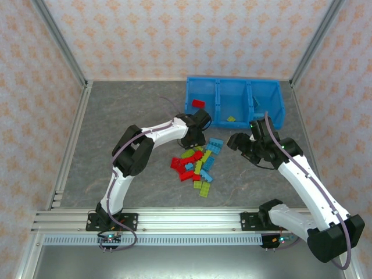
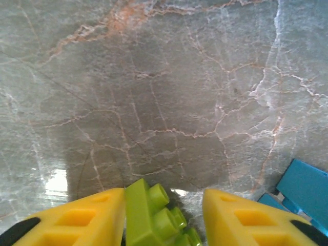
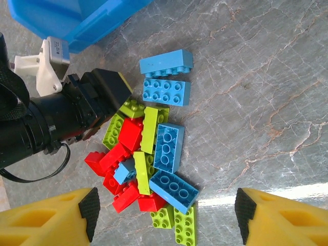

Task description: Sort the legos into containers by color

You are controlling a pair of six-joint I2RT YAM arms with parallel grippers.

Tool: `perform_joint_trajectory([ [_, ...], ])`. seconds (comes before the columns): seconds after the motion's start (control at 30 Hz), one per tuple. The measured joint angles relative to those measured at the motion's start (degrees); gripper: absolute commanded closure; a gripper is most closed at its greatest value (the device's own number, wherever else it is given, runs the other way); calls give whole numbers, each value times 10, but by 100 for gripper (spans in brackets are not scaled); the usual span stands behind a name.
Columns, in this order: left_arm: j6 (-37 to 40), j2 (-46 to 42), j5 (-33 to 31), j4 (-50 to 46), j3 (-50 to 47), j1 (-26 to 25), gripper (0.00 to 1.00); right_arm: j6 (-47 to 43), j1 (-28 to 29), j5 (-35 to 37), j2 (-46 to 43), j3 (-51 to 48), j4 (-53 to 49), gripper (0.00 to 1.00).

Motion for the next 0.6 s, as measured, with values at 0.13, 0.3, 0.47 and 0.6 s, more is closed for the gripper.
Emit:
perform_joint_trajectory([
  [0.13, -1, 0, 1, -6, -1, 0, 76, 3, 0, 0, 0, 0, 0, 28],
  [0.3, 3, -1, 4, -7, -2, 0, 91, 4, 0, 3, 0, 0, 0, 27],
  [0.47, 9, -11, 6, -7, -10, 0, 100, 4, 0, 14, 0, 0, -8, 27],
  [0.6, 33, -49, -1, -8, -13, 0, 100, 4, 0, 17, -5, 0, -14, 27],
])
